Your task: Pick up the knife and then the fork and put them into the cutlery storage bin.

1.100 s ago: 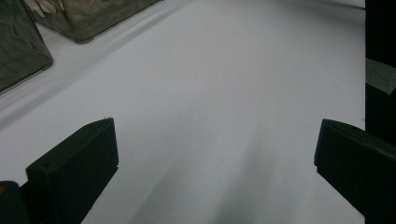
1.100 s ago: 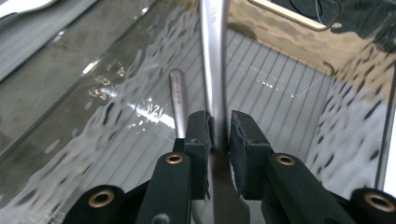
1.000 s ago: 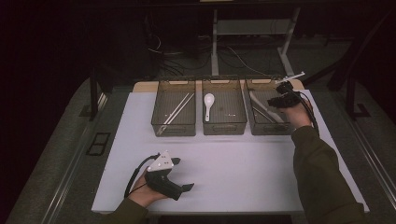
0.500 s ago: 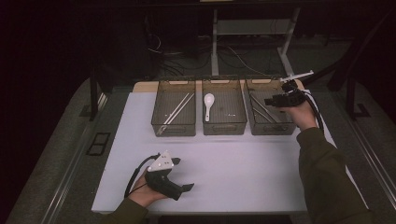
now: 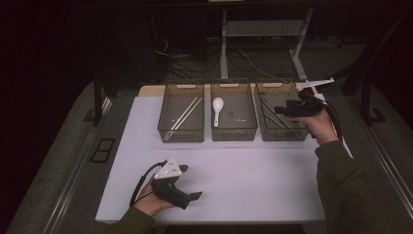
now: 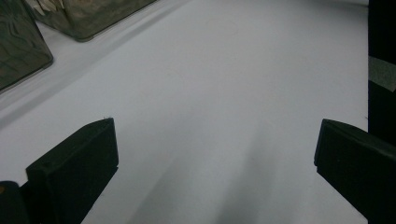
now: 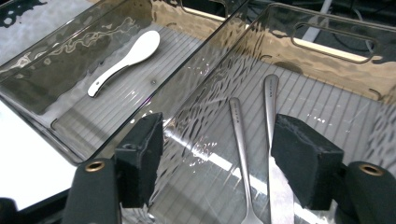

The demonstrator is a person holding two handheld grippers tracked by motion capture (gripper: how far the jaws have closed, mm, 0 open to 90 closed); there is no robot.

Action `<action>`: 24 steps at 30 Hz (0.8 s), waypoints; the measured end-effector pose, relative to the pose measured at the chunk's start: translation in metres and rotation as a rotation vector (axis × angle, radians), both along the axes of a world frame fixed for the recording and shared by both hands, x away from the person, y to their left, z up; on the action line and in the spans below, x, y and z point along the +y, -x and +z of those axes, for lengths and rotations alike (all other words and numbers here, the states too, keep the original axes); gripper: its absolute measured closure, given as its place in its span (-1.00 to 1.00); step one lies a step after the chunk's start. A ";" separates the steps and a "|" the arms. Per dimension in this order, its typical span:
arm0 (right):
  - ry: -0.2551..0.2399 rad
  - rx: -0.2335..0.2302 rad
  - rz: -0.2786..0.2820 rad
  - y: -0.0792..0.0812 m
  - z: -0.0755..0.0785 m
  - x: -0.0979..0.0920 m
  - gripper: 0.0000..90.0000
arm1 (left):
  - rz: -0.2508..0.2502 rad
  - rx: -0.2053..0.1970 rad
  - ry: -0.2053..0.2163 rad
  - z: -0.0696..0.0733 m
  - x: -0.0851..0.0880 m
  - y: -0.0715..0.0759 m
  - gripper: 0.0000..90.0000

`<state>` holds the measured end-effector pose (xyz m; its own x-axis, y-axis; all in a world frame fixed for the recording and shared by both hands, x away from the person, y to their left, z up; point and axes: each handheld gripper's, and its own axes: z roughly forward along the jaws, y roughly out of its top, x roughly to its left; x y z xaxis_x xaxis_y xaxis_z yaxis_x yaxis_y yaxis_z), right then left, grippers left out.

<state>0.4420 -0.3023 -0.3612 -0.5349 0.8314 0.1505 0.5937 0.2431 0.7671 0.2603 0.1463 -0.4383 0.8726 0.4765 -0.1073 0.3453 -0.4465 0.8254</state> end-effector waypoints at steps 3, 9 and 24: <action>-0.024 -0.004 0.010 0.009 0.000 -0.003 -0.31 | 0.001 0.001 0.000 0.000 0.000 0.000 -1.00; -0.046 -0.028 0.026 0.027 -0.002 -0.005 -0.35 | 0.000 0.002 -0.001 0.000 -0.001 0.000 -1.00; -0.032 -0.094 0.078 0.079 -0.009 0.002 -0.46 | 0.007 0.000 0.001 0.000 0.002 0.000 -1.00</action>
<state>0.3627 -0.3004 -0.3706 -0.6104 0.7826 0.1221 0.4991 0.2602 0.8266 0.2608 0.1482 -0.4388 0.8693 0.4824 -0.1075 0.3484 -0.4436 0.8257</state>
